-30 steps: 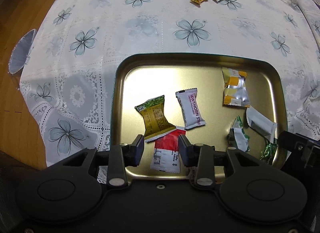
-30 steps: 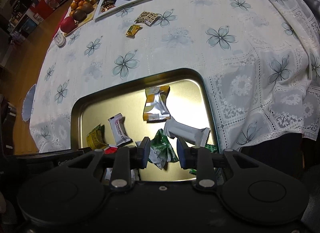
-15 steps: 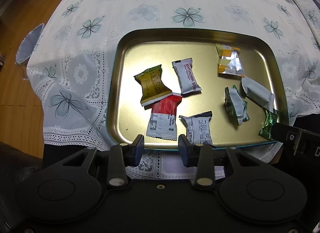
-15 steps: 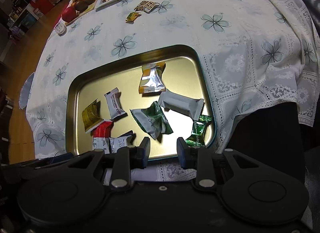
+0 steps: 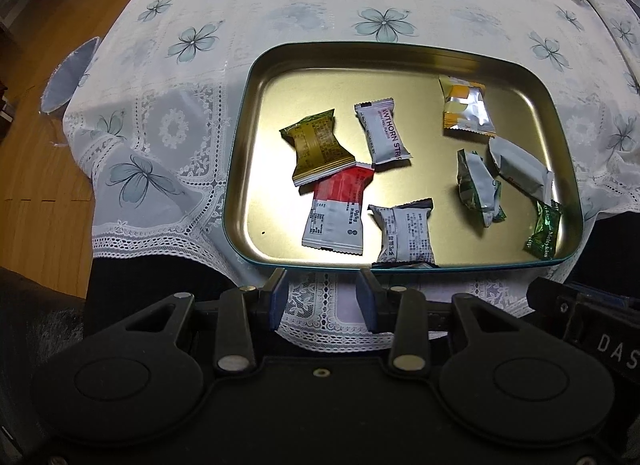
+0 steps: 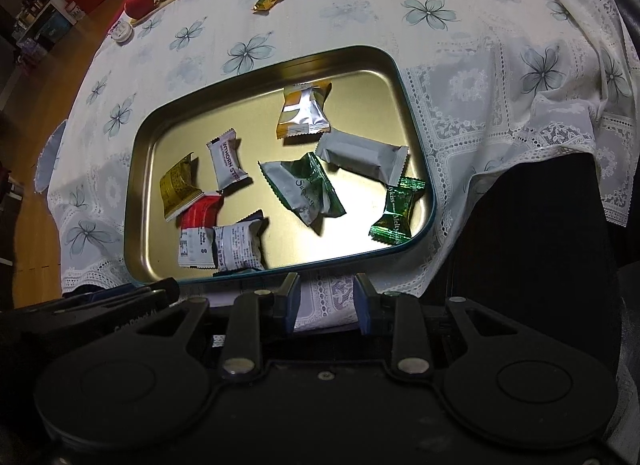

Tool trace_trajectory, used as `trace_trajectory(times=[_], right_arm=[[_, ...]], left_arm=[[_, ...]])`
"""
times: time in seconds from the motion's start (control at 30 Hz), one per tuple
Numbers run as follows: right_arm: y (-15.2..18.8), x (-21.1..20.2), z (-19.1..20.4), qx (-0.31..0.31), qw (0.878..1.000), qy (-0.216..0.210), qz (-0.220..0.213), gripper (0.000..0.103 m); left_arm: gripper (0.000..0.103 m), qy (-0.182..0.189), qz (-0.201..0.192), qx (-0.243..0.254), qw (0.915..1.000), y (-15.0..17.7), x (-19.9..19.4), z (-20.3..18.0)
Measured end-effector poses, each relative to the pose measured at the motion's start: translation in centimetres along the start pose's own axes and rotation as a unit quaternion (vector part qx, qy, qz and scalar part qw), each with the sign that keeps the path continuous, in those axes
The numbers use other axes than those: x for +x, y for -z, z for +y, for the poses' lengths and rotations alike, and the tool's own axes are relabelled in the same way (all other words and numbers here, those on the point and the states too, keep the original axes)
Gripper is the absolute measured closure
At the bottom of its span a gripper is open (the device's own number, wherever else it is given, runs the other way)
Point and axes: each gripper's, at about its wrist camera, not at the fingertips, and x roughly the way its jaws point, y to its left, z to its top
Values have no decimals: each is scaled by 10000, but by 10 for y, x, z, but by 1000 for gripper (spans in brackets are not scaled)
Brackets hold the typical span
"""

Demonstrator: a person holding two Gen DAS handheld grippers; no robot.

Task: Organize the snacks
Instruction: 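Raise both open tools above the tray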

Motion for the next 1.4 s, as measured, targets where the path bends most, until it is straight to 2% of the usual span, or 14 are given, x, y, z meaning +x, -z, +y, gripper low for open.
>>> trace_trajectory(times=[0.87,1.0,1.4], right_arm=[[-3,8,4,-203,9996,100,183,72],[-11,10,6,-252,9994,54,238,72],[-64,14,11,-333,9992,-49,220,72]], left_arm=[[56,149,199,13,9997,0,6,4],[56,286,341,47,9990,-5,10,5],[56,146,416,149,9989,-39,19,8]])
